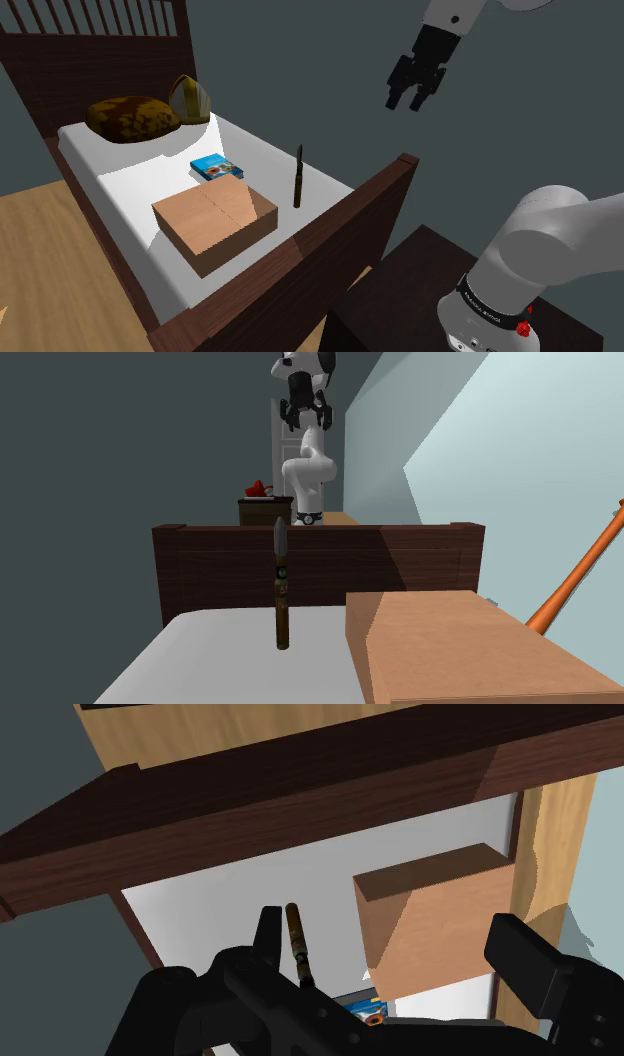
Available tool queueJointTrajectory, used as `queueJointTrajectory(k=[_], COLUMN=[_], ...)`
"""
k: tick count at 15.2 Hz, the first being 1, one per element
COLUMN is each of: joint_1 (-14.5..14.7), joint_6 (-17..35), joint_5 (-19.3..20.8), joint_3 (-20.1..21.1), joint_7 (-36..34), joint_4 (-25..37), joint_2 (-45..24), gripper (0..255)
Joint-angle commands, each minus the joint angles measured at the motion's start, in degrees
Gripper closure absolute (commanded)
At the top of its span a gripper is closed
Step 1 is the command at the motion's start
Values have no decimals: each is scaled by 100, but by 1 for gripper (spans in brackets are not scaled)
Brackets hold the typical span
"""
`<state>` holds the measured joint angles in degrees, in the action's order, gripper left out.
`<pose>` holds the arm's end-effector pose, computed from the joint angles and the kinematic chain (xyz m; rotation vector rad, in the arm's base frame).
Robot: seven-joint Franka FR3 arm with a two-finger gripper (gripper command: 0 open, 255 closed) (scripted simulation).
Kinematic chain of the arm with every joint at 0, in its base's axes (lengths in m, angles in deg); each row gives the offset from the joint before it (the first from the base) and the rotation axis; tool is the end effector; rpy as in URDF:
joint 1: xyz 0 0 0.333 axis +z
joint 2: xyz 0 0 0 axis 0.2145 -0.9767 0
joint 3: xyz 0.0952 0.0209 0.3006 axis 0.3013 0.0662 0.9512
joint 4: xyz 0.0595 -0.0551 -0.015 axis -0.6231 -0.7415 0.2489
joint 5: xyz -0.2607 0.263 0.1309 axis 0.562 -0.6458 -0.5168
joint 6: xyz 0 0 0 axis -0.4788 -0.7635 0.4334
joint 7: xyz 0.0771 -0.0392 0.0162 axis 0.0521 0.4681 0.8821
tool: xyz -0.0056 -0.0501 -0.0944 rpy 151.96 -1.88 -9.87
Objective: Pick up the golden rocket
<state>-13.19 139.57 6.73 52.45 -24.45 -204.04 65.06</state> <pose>0.3083 -0.0027 0.6090 -2.9885 0.1950 -0.2029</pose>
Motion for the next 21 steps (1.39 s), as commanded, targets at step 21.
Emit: queueJointTrajectory(k=[21], joint_1=[211], joint_6=[1838], joint_5=[153], joint_3=[-185], joint_7=[1144], joint_4=[2064], joint_2=[-4524], gripper=[0])
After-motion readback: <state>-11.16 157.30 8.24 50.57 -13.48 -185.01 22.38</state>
